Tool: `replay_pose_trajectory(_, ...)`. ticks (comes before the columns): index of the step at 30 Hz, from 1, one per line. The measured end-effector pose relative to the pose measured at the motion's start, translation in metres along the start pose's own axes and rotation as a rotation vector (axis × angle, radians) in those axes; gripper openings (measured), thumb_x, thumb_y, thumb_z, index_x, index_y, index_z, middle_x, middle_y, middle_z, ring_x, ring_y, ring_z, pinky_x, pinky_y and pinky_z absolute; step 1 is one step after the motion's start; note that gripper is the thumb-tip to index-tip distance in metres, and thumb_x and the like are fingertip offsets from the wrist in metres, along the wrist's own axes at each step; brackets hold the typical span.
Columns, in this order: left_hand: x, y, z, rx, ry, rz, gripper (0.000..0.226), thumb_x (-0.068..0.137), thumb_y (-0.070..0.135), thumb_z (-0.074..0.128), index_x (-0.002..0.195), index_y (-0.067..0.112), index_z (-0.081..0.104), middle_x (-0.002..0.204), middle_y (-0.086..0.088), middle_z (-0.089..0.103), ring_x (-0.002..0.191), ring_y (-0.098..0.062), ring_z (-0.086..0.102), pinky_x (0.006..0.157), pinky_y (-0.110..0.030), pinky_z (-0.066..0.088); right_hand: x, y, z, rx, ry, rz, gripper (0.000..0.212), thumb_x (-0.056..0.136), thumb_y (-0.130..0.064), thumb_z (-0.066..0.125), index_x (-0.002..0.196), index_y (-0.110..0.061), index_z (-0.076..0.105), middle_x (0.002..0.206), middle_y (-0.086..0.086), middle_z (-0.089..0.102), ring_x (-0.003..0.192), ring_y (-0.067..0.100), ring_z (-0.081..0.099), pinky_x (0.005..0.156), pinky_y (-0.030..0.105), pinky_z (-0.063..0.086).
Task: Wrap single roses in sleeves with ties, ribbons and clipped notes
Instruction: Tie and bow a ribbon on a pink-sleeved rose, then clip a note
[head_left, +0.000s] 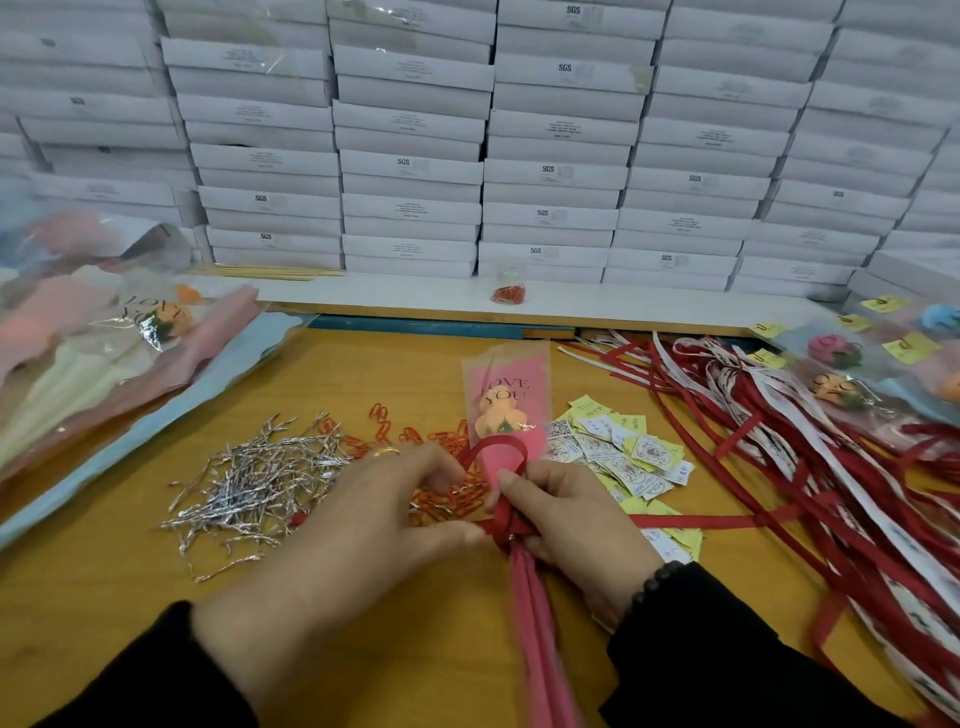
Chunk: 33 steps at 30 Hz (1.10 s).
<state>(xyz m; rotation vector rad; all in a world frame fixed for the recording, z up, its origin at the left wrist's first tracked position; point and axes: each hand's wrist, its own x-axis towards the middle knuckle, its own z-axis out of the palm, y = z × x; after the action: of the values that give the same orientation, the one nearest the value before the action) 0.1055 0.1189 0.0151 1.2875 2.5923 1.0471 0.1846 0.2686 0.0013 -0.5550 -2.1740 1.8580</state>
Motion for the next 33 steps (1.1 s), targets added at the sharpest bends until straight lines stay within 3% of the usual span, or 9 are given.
replay_pose_trajectory(6, 0.006, 0.007, 0.034, -0.100, -0.001, -0.007, 0.018, 0.083, 0.033, 0.066, 0.090, 0.036, 0.050, 0.082, 0.011, 0.055, 0.078, 0.004, 0.050, 0.067, -0.013, 0.038, -0.002, 0.000, 0.000, 0.101, -0.007, -0.019, 0.020, 0.093, -0.016, 0.054, 0.079, -0.006, 0.061, 0.043, -0.006, 0.051, 0.031, 0.003, 0.036, 0.035, 0.014, 0.030)
replay_pose_trajectory(10, 0.010, 0.003, 0.035, -0.411, -0.031, -0.051, 0.005, 0.085, 0.009, 0.065, 0.089, 0.011, 0.065, 0.082, -0.006, 0.071, 0.081, -0.014, 0.066, 0.080, -0.029, 0.050, 0.000, 0.002, -0.001, 0.095, -0.030, -0.060, 0.017, 0.093, -0.017, 0.054, 0.100, -0.003, 0.057, 0.045, -0.001, 0.050, 0.036, 0.009, 0.043, 0.039, 0.018, 0.034)
replay_pose_trajectory(12, 0.010, 0.003, 0.032, -0.511, -0.020, -0.021, 0.010, 0.086, 0.003, 0.061, 0.078, 0.002, 0.066, 0.073, -0.006, 0.071, 0.074, -0.010, 0.066, 0.074, -0.020, 0.049, 0.001, 0.003, -0.002, 0.105, -0.065, -0.069, 0.025, 0.091, -0.019, 0.057, 0.109, -0.002, 0.052, 0.054, 0.002, 0.055, 0.042, 0.012, 0.047, 0.043, 0.020, 0.037)
replay_pose_trajectory(15, 0.011, 0.003, 0.028, -0.527, 0.040, -0.046, 0.018, 0.085, 0.003, 0.062, 0.068, 0.005, 0.067, 0.060, 0.001, 0.066, 0.060, 0.001, 0.059, 0.061, -0.010, 0.043, -0.001, 0.002, -0.006, 0.094, -0.163, -0.063, 0.030, 0.084, -0.009, 0.065, 0.105, 0.001, 0.047, 0.064, 0.004, 0.058, 0.051, 0.015, 0.055, 0.051, 0.023, 0.044)
replay_pose_trajectory(19, 0.012, 0.001, 0.026, -0.550, 0.065, -0.117, 0.019, 0.083, 0.003, 0.064, 0.064, 0.004, 0.066, 0.053, 0.006, 0.059, 0.050, 0.001, 0.049, 0.052, -0.009, 0.038, -0.001, 0.002, -0.008, 0.000, -0.176, -0.133, 0.027, 0.076, 0.012, 0.064, 0.086, -0.005, 0.045, 0.078, 0.011, 0.058, 0.067, 0.017, 0.061, 0.066, 0.029, 0.053)
replay_pose_trajectory(21, 0.012, 0.000, 0.027, -0.521, 0.061, -0.126, 0.021, 0.084, 0.006, 0.064, 0.063, 0.007, 0.066, 0.056, 0.002, 0.056, 0.051, -0.001, 0.045, 0.051, -0.011, 0.036, -0.002, 0.003, -0.005, -0.106, -0.121, -0.229, 0.028, 0.076, 0.011, 0.065, 0.083, -0.009, 0.047, 0.081, 0.010, 0.059, 0.074, 0.014, 0.059, 0.071, 0.029, 0.052)
replay_pose_trajectory(26, 0.012, -0.003, 0.027, -0.471, 0.047, -0.142, 0.029, 0.087, 0.015, 0.063, 0.058, 0.012, 0.060, 0.052, 0.005, 0.046, 0.048, -0.001, 0.037, 0.050, -0.013, 0.031, -0.001, 0.007, -0.002, -0.266, -0.007, -0.359, 0.035, 0.076, 0.011, 0.061, 0.080, -0.019, 0.045, 0.077, 0.001, 0.060, 0.066, 0.002, 0.055, 0.062, 0.017, 0.047)
replay_pose_trajectory(30, 0.012, -0.005, 0.027, -0.423, 0.021, -0.143, 0.031, 0.088, 0.024, 0.060, 0.063, 0.006, 0.061, 0.058, -0.004, 0.047, 0.054, -0.011, 0.038, 0.054, -0.022, 0.032, -0.003, 0.008, 0.001, -0.445, 0.030, -0.446, 0.044, 0.079, 0.007, 0.057, 0.092, -0.034, 0.048, 0.078, -0.010, 0.056, 0.073, 0.000, 0.053, 0.064, 0.014, 0.045)
replay_pose_trajectory(33, 0.013, -0.004, 0.027, -0.420, 0.004, -0.127, 0.032, 0.089, 0.025, 0.059, 0.066, 0.004, 0.062, 0.060, -0.005, 0.045, 0.055, -0.012, 0.037, 0.053, -0.021, 0.032, -0.002, 0.009, 0.000, -0.580, 0.102, -0.457, 0.030, 0.082, -0.002, 0.060, 0.099, -0.027, 0.060, 0.089, -0.013, 0.059, 0.080, -0.002, 0.053, 0.074, 0.015, 0.046)
